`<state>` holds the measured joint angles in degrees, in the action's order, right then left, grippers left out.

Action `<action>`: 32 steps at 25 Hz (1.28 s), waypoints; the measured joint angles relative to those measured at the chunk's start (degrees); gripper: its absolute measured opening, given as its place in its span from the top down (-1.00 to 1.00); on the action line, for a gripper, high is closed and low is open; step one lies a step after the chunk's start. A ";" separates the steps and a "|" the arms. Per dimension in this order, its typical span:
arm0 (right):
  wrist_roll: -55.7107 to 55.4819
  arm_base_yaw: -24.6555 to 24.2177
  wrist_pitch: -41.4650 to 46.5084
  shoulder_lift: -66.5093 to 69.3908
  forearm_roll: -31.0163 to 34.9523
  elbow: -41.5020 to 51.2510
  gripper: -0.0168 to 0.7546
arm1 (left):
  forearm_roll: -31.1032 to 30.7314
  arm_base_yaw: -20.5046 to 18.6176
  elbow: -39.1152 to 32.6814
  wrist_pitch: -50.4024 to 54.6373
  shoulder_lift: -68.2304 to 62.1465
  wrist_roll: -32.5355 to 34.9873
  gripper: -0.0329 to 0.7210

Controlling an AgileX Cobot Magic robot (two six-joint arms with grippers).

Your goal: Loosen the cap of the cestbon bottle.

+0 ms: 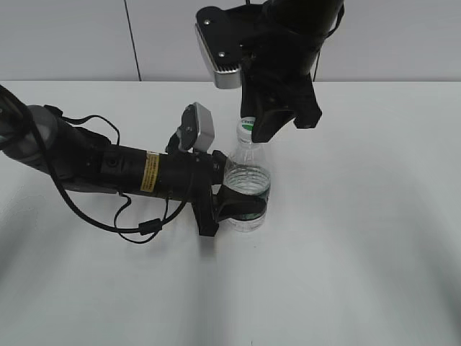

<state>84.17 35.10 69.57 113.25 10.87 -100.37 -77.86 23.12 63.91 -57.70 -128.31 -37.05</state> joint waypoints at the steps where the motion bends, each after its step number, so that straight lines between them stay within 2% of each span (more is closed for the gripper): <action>1: 3.43 0.00 0.00 0.00 0.00 0.01 0.17 | 0.01 0.00 0.00 0.00 0.00 0.00 -0.06; 3: 9.18 0.00 -0.12 -0.05 -0.10 -0.19 0.17 | 0.01 0.00 0.00 0.01 0.00 0.00 -0.06; 8: 14.18 0.00 0.11 -0.10 -0.24 -0.76 0.17 | -0.19 0.00 0.11 0.01 0.00 -0.13 -0.06; 14: 14.31 0.00 0.50 -0.15 -0.54 -5.25 0.18 | -0.59 0.00 0.17 0.12 0.00 -0.65 -0.05; 18: 9.19 0.00 0.45 -1.30 -0.41 -5.61 0.18 | -0.69 0.00 0.17 0.12 0.00 -0.65 -0.05; 21: -2.68 0.00 0.45 -1.95 -0.41 -5.61 0.18 | -0.76 0.00 0.17 0.12 0.00 -0.65 -0.05; 27: -42.58 0.00 0.45 -2.06 -0.41 -5.64 0.18 | -0.82 -0.05 0.17 0.12 0.00 -0.65 -0.05; 32: -61.93 0.00 0.45 -2.06 -0.41 -5.64 0.18 | -0.82 -0.05 0.17 0.12 0.00 -0.65 -0.05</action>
<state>22.24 35.10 70.03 111.19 10.45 -106.01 -78.68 23.07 64.08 -57.59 -128.31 -37.70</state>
